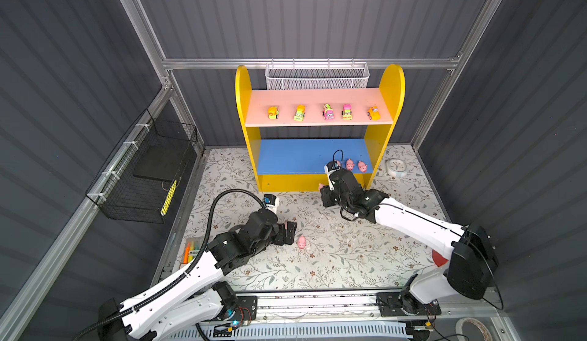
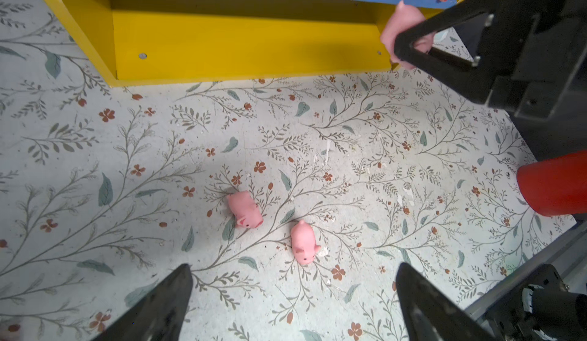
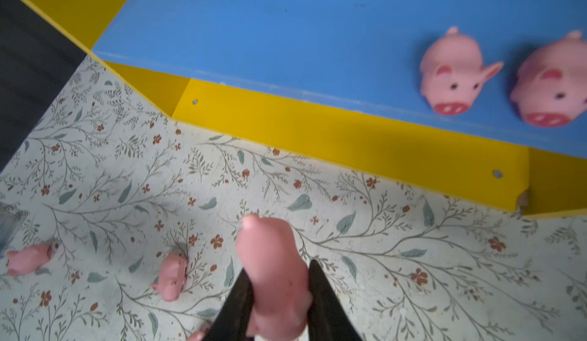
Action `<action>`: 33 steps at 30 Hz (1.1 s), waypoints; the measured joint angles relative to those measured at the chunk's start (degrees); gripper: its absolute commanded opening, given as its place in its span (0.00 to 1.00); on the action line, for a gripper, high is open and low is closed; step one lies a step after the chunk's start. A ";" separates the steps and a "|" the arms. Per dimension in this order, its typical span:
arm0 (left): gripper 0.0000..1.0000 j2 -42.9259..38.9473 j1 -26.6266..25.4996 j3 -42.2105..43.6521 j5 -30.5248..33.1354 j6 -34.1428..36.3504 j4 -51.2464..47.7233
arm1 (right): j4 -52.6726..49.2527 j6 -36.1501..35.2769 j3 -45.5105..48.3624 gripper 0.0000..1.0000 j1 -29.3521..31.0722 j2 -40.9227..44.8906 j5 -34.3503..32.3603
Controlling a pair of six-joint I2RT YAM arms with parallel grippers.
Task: Place and organize the plastic toys onto the shelf
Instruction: 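Lift the pig with the right gripper and carry it over the blue shelf, then lower the pig beside the other pigs and open the right gripper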
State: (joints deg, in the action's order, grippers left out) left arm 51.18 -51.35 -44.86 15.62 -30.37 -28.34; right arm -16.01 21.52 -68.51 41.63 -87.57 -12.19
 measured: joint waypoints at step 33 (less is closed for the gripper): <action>1.00 4.13 0.00 -6.64 3.96 6.23 -0.42 | -8.13 0.35 -25.66 0.29 -9.16 -22.03 -0.72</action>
State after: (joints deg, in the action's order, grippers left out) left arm 55.31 -51.35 -51.51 19.57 -24.14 -28.75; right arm -24.14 21.87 -94.17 32.47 -109.60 -12.91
